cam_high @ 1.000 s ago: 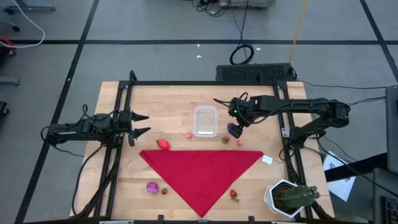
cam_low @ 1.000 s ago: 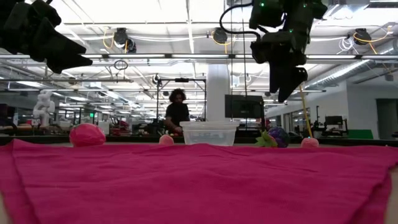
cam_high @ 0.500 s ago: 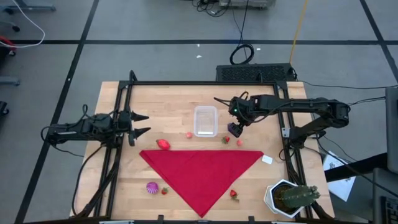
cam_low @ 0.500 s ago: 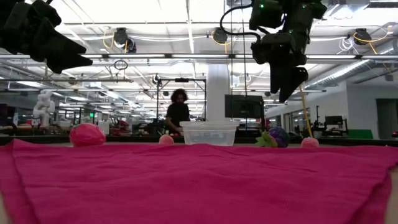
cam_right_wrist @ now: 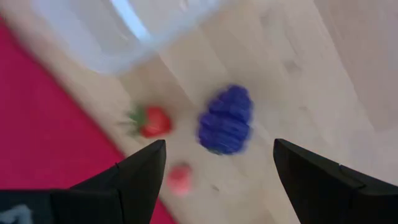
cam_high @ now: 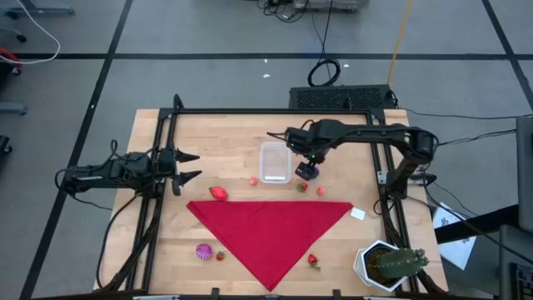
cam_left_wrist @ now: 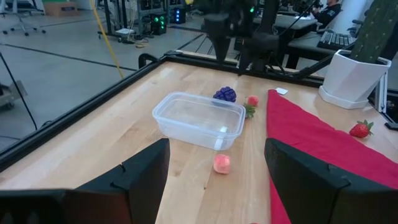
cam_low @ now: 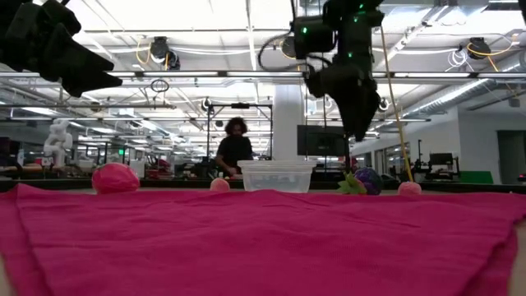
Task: Pick and placing Produce into tupperware
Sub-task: Put the blue grapes into the transparent bin
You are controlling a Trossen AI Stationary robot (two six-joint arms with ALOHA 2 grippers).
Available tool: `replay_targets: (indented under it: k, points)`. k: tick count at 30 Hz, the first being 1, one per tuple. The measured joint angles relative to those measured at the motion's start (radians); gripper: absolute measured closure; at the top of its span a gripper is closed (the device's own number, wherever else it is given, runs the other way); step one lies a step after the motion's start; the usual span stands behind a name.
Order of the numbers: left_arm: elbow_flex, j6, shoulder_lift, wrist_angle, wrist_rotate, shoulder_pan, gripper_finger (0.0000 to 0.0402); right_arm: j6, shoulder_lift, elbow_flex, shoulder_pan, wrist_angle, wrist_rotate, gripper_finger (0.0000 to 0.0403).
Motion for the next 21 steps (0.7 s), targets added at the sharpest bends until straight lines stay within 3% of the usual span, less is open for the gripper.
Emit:
replay_targets:
  k: [21]
  points:
    - [0.0,-0.007,0.0,-0.002,0.0,0.0,0.0131,0.012,0.051,-0.048,0.004,0.026,-0.002,0.0112]
